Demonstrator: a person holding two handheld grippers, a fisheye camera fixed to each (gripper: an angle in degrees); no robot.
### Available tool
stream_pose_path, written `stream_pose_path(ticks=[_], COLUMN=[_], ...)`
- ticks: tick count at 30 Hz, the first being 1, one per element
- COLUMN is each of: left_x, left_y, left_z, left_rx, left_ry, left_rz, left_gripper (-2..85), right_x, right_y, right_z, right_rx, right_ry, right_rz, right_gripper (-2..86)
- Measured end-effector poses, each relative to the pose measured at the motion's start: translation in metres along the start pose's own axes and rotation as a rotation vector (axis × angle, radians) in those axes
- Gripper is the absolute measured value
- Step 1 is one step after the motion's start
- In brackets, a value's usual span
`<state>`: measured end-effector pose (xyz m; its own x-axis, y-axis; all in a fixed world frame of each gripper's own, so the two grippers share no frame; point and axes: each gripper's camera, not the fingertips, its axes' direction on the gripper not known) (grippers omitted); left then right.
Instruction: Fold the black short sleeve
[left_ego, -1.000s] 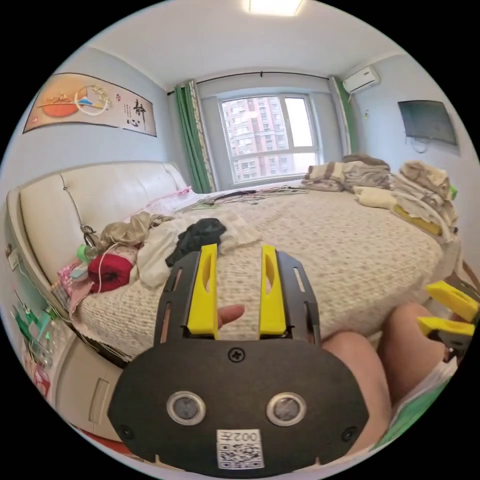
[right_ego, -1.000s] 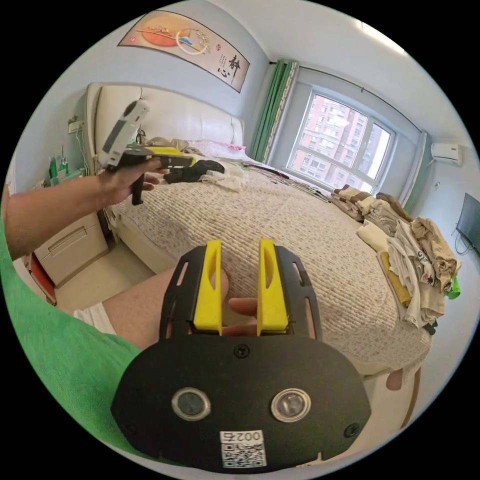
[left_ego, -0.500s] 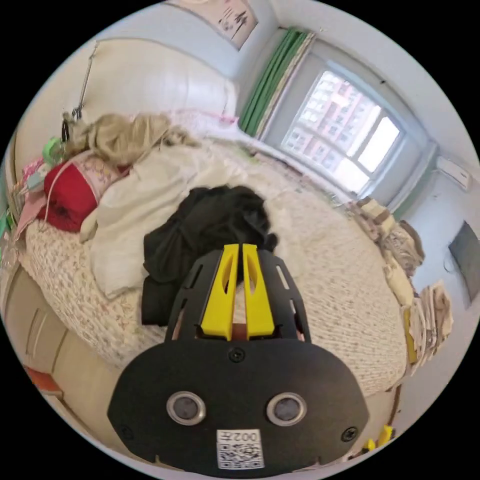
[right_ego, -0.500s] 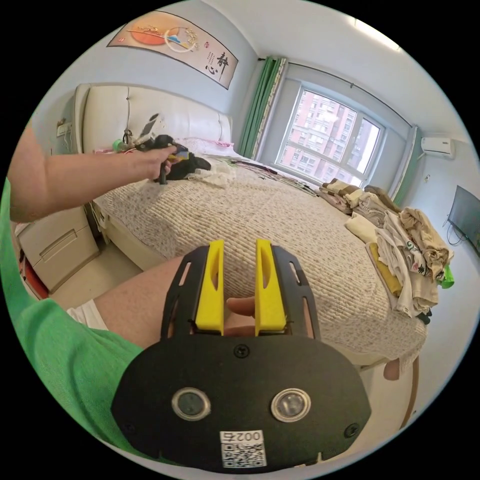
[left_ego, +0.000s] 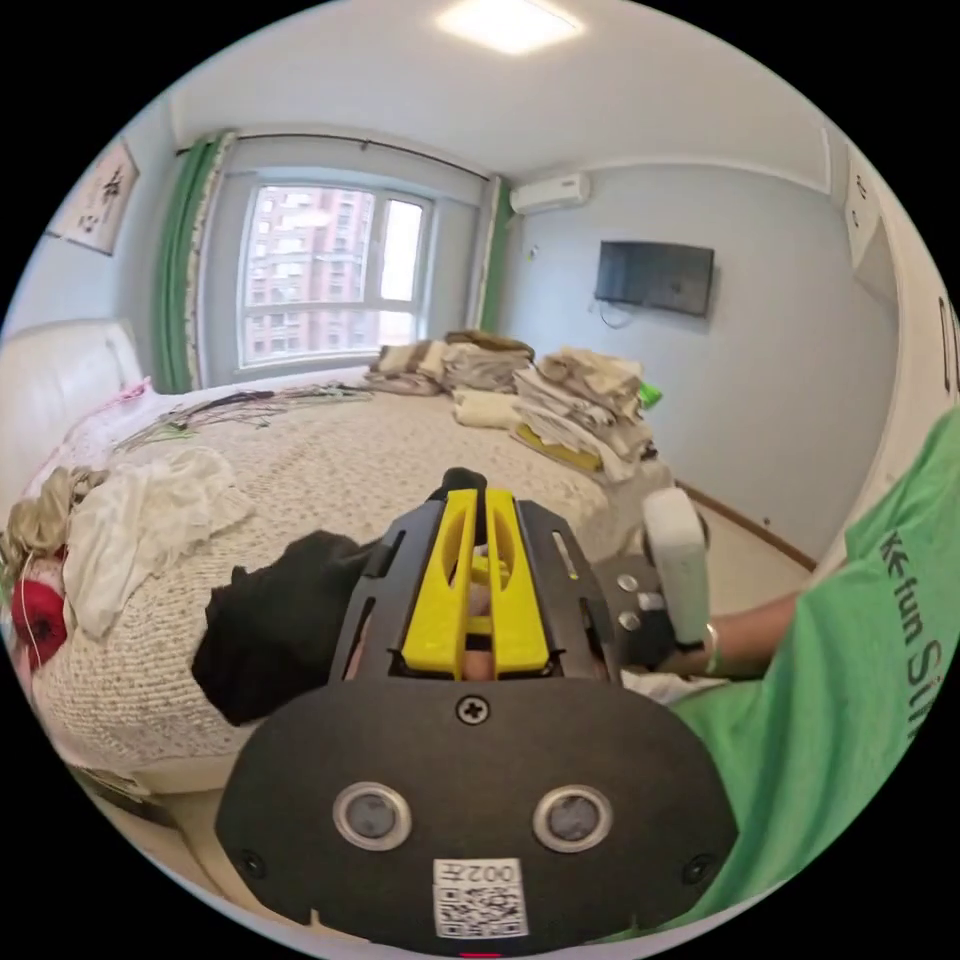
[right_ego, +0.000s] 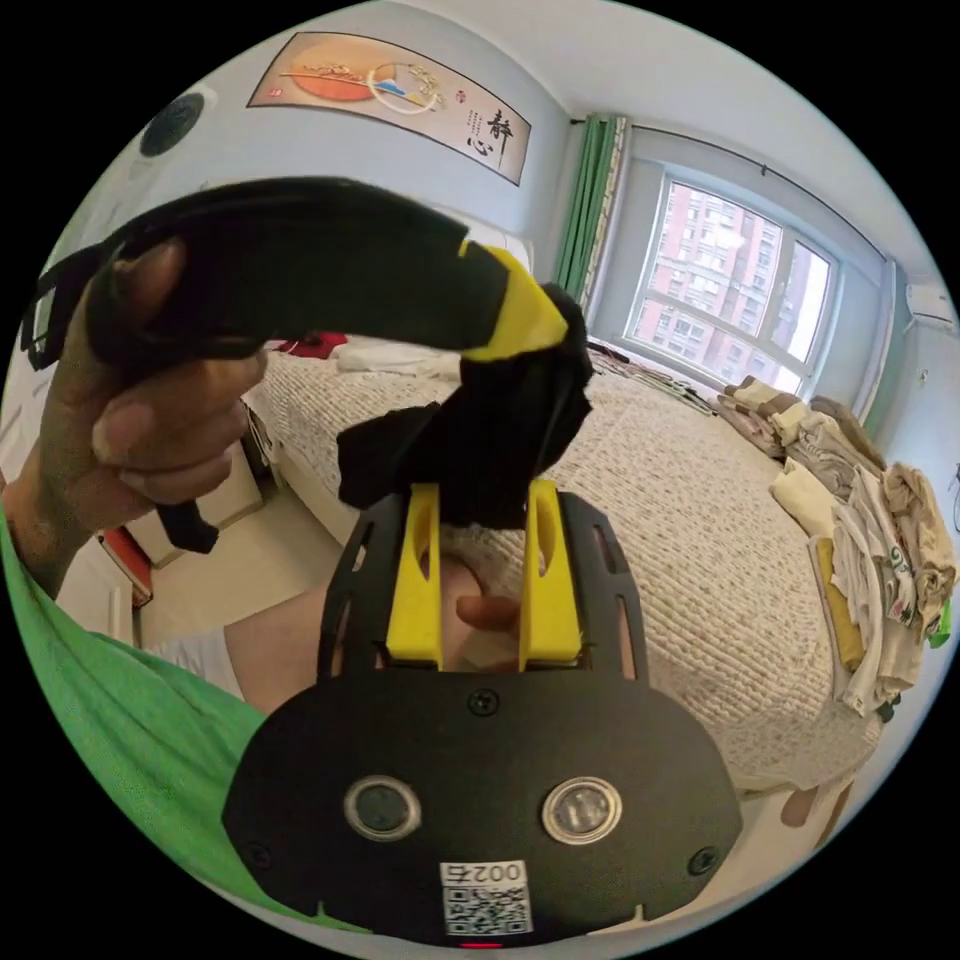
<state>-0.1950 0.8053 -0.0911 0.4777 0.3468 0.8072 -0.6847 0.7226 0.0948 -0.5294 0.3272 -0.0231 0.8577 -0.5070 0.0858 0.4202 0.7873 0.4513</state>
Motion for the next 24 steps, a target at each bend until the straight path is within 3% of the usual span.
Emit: stream_pose_path(ticks=[5,10,16,24], left_x=[-0.016,-0.061,-0.074,-0.033], left_y=[0.007,0.015,0.035,0.035], left_z=[-0.029,-0.078,-0.09,-0.047], left_rx=[0.046,0.169,0.222,0.121], left_ry=[0.058,0.028,0.048,0.235], left_rz=[-0.081,-0.215,-0.279,-0.151], left_gripper=[-1.1,-1.5,-1.1,6.3], right_x=[0.049,0.126,0.193,0.223], right_y=[-0.011,-0.022,-0.028,-0.02], right_z=[-0.011,-0.049,-0.106,-0.13], right_rx=[-0.007,0.111,0.283,0.333], right_ry=[-0.154,-0.275,-0.279,-0.319], right_rz=[0.03,0.228,0.357,0.416], right_gripper=[1.4,0.0,-0.3,0.5])
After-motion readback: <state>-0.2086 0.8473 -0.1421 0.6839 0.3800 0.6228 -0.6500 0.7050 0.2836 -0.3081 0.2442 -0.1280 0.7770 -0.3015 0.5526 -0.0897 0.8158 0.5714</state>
